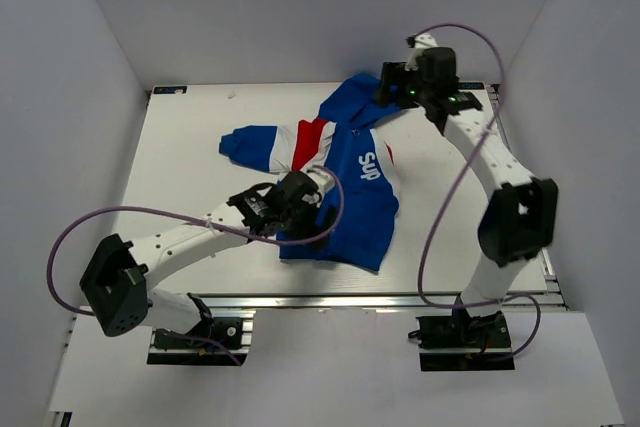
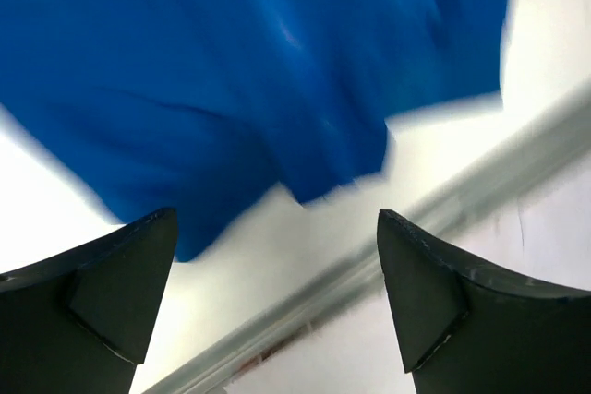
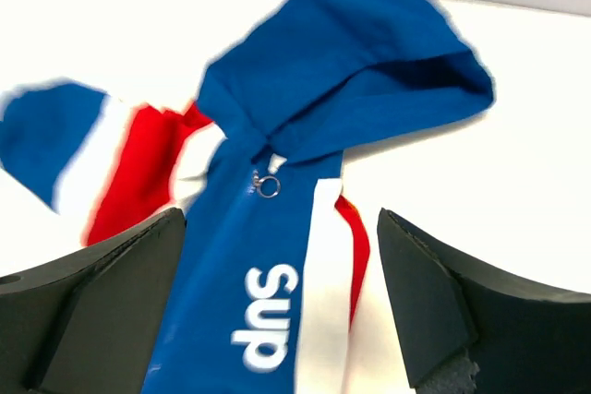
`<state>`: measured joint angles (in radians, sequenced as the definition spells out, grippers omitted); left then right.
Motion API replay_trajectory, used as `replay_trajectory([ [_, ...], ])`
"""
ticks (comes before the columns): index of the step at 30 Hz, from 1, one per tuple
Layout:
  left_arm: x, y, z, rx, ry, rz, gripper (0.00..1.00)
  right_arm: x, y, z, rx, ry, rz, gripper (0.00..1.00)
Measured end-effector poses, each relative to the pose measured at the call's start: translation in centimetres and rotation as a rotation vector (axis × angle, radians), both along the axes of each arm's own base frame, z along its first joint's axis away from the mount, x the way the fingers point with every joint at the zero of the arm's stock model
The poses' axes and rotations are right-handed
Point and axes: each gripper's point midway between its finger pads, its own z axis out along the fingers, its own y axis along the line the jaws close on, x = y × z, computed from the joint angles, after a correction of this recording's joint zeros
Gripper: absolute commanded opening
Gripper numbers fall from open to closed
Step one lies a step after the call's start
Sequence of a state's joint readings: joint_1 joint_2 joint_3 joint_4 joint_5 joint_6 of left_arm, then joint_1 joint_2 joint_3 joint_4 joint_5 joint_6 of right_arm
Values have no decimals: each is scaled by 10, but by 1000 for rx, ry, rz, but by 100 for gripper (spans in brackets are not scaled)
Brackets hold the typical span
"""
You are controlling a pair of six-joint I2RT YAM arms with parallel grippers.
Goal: Zip up the jacket
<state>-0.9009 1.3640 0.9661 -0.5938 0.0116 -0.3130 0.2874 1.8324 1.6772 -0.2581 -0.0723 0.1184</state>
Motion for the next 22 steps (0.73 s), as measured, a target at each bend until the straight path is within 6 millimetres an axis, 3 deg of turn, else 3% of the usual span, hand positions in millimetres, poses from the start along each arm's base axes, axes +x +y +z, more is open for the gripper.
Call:
replay_trajectory([
  [2, 27, 11, 20, -5, -48, 133, 98, -20, -20, 23, 65, -18, -48, 89],
  [5, 78, 51, 45, -19, -76, 386, 98, -50, -56, 26, 107, -7, -144, 89],
  [7, 119, 93, 64, -52, -86, 580, 98, -69, -78, 16, 100, 27, -224, 89],
  [9, 158, 148, 81, -95, -105, 789, 98, -88, -90, 3, 83, 68, -282, 89],
  [11, 182, 198, 94, -127, -129, 958, 98, -105, -100, -7, 62, 89, -326, 89],
  [12, 188, 217, 98, -136, -139, 1025, 98, -114, -103, -11, 53, 93, -344, 89],
  [14, 190, 235, 100, -133, -151, 1094, 98, -132, -111, -15, 41, 98, -373, 89],
  [18, 186, 239, 100, -121, -138, 1133, 98, -156, -123, -9, 45, 65, -425, 89],
  [22, 184, 250, 100, -130, -128, 1169, 98, -166, -128, 2, 73, 28, -450, 90],
])
